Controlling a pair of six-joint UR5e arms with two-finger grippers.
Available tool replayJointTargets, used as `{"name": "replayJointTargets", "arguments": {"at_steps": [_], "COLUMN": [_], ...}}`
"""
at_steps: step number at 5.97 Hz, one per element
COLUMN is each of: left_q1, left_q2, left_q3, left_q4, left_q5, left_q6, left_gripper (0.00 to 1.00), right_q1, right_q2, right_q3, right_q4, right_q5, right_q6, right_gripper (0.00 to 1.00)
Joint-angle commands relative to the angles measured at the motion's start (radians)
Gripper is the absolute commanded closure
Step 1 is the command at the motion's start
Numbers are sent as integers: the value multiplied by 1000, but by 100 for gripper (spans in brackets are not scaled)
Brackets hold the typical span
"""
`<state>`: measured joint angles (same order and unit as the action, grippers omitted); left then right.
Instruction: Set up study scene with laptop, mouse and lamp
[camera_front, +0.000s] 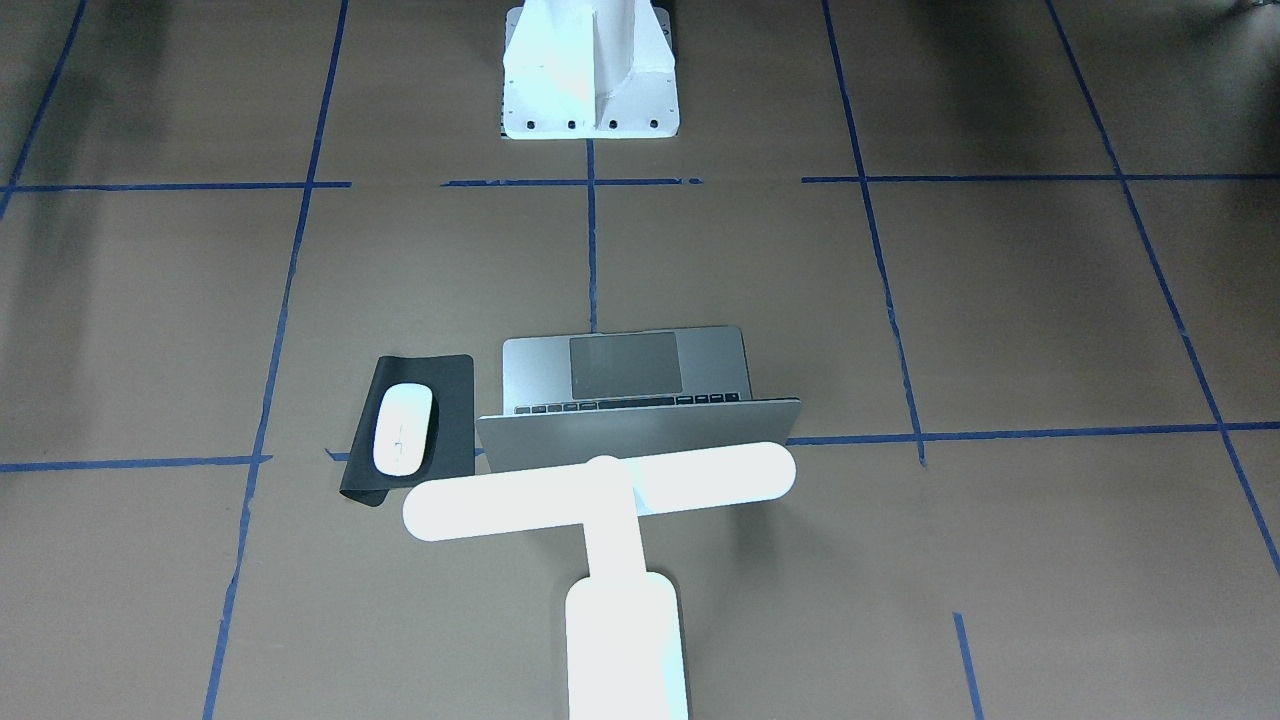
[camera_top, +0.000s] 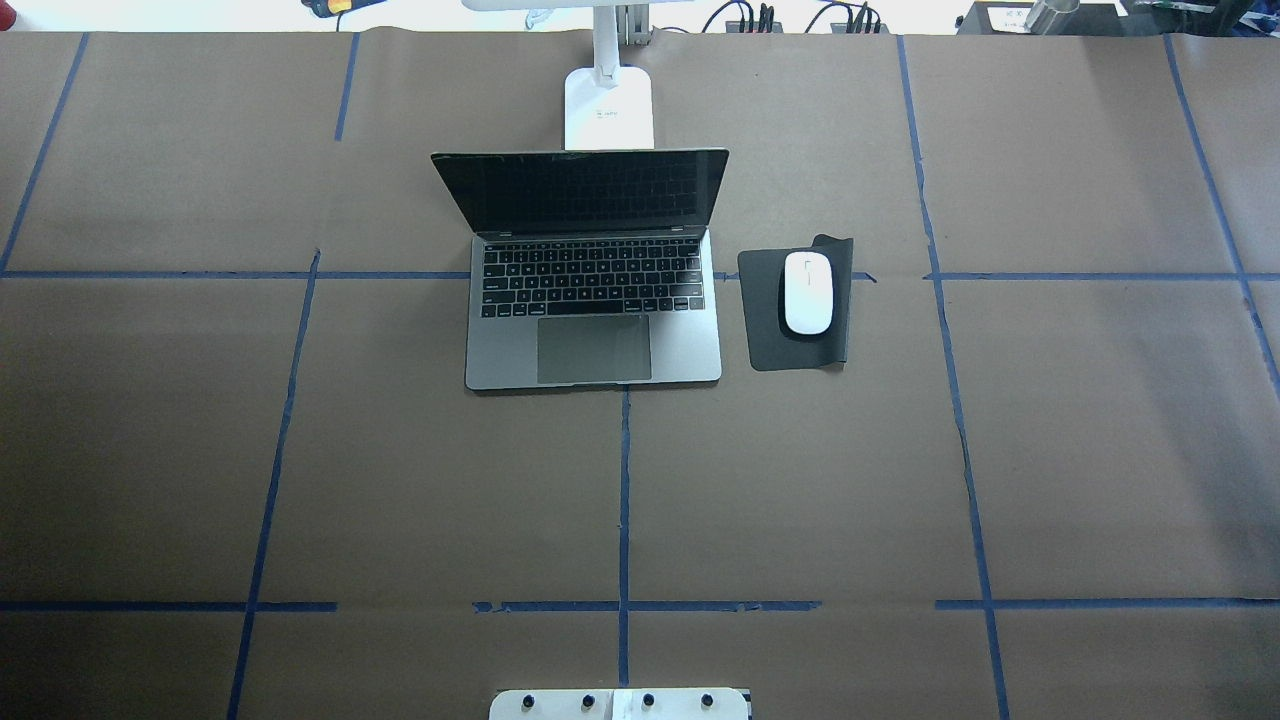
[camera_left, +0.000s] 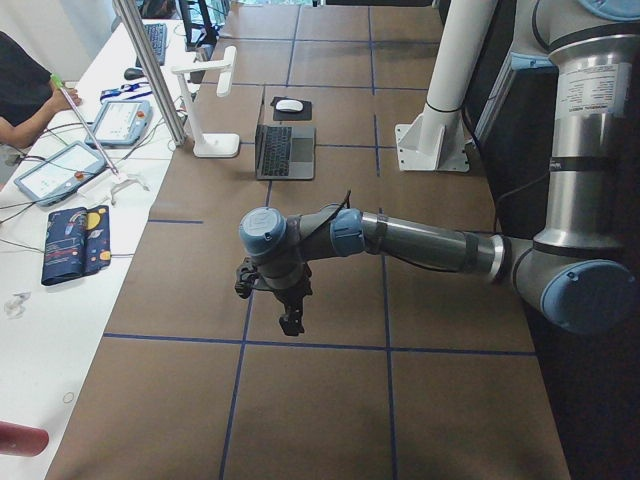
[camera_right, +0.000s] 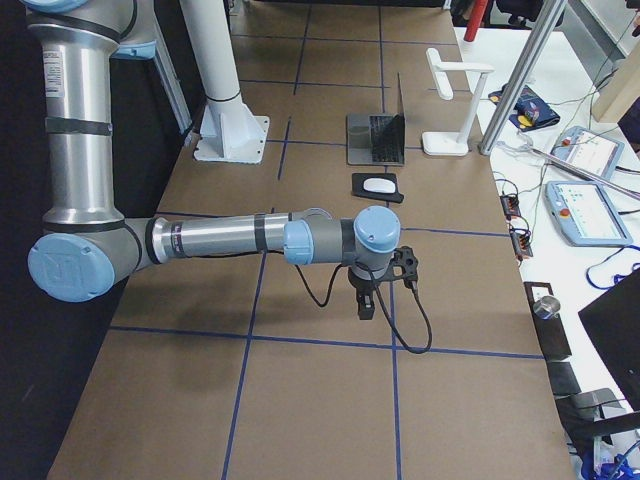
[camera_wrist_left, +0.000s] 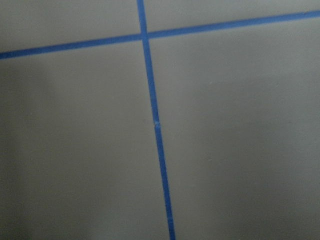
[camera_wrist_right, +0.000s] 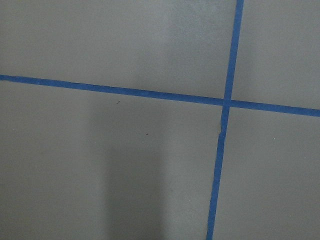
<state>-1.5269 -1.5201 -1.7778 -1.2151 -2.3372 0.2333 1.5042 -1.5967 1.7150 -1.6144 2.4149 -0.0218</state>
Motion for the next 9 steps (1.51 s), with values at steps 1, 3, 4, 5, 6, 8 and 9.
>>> {"name": "replayJointTargets", "arguments": {"at_steps": [1, 3, 4, 5, 6, 8, 9], "left_q1": [-1, 1, 1, -2, -3, -2, -4], "left_q2": [37, 25, 9, 5, 0, -22, -18], "left_q3": [-9, 1, 6, 21, 21, 29, 38], "left_q4": [-7, -14, -14, -9, -9, -17, -70], "left_q5": [-2, -1, -1, -1, -1, -2, -2], "left_q6": [6, 0, 0, 0, 0, 0, -61], "left_gripper": [0, 0, 0, 0, 0, 0, 0], "right_q1": [4, 4, 4, 4, 4, 2, 2], "right_q2": [1, 3, 4, 3, 3, 3, 4], "right_q3": [6, 6, 5, 3, 3, 0, 0], "right_q4": [-4, 1, -1, 1, 1, 2, 2], "right_q5": [-2, -30, -33, -33, -33, -33, -33], "right_q6": [-4, -4, -4, -4, -4, -3, 2], "right_gripper": [0, 0, 0, 0, 0, 0, 0]}}
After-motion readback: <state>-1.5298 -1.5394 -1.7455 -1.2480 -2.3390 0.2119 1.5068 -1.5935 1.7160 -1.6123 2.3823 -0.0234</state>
